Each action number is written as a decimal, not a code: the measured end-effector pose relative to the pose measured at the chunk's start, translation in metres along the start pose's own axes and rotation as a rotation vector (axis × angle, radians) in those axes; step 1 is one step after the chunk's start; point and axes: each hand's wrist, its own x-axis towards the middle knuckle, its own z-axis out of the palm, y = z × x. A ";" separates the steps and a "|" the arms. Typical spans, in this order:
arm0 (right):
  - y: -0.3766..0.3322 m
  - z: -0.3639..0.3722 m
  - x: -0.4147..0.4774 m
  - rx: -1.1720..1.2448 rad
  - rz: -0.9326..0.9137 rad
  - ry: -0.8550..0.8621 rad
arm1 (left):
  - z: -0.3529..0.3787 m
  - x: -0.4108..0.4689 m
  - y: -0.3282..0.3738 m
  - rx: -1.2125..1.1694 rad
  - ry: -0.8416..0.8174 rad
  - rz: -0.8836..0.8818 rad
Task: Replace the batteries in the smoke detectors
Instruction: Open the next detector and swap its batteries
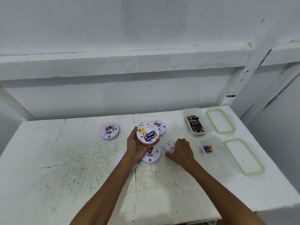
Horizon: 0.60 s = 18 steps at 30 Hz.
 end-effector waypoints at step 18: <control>-0.044 -0.033 0.005 0.896 -0.140 0.068 | 0.004 0.010 -0.013 0.287 0.070 0.104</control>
